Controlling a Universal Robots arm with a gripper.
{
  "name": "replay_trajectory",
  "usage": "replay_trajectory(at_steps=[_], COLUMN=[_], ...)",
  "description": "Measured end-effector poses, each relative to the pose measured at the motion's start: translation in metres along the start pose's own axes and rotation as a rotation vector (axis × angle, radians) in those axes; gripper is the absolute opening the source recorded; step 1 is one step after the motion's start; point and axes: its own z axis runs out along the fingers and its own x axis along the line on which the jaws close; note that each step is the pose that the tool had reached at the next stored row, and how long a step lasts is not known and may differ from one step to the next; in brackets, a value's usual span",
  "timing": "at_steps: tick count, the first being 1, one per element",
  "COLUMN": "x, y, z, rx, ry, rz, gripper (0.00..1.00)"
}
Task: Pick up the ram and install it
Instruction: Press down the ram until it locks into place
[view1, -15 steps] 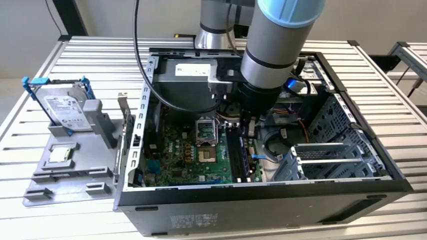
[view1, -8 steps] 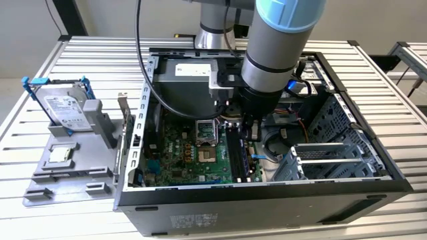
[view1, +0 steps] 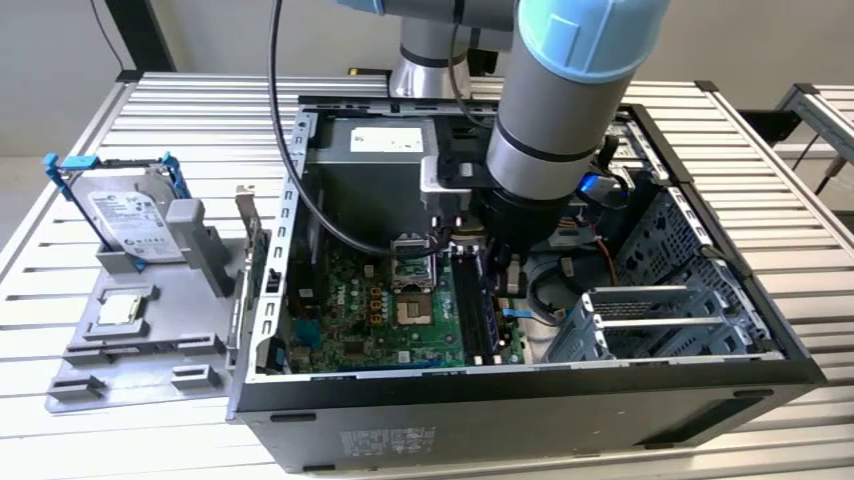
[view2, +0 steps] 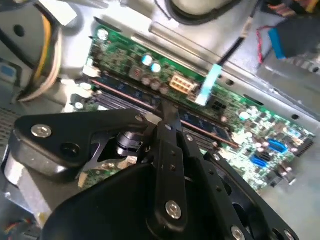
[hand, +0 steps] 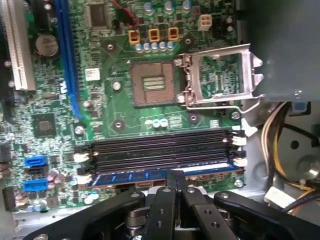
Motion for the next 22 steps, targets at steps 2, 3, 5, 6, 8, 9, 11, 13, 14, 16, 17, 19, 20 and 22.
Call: replay_trajectory(at_steps=[2, 3, 5, 6, 8, 9, 11, 13, 14, 16, 17, 19, 20, 22], x=[0.0003, 0.0003, 0.0003, 0.0003, 0.0005, 0.0007, 0.0005, -0.0004, -0.0005, -0.0006, -0.0009, -0.0014, -0.0016, -0.0021], y=[0.0, 0.0, -0.0005, -0.0011, -0.0014, -0.0014, -0.0015, -0.0016, -0.0017, -0.0016, -0.0017, -0.0017, -0.0017, -0.0018], z=[0.0033, 0.0039, 0.0042, 0.0054, 0.0089, 0.0105, 0.0118, 0.0062, 0.0015, -0.0082, -0.0127, -0.0223, -0.0268, -0.0358], rx=[-0.0001, -0.0008, -0.0013, -0.0015, -0.0016, -0.0016, -0.0015, -0.0008, -0.0008, -0.0011, -0.0011, -0.0011, -0.0011, -0.0011], ry=[0.0005, 0.0008, 0.0008, 0.0013, 0.0018, 0.002, 0.003, -0.0027, -0.0014, 0.0002, 0.0001, 0.0003, 0.0006, 0.0004], rz=[0.0, 0.0, 0.0, 0.0, 0.0, 0.0, 0.0, 0.0, 0.0, 0.0, 0.0, 0.0, 0.0, 0.0], gripper=[0.0, 0.0, 0.0, 0.0, 0.0, 0.0, 0.0, 0.0, 0.0, 0.0, 0.0, 0.0, 0.0, 0.0])
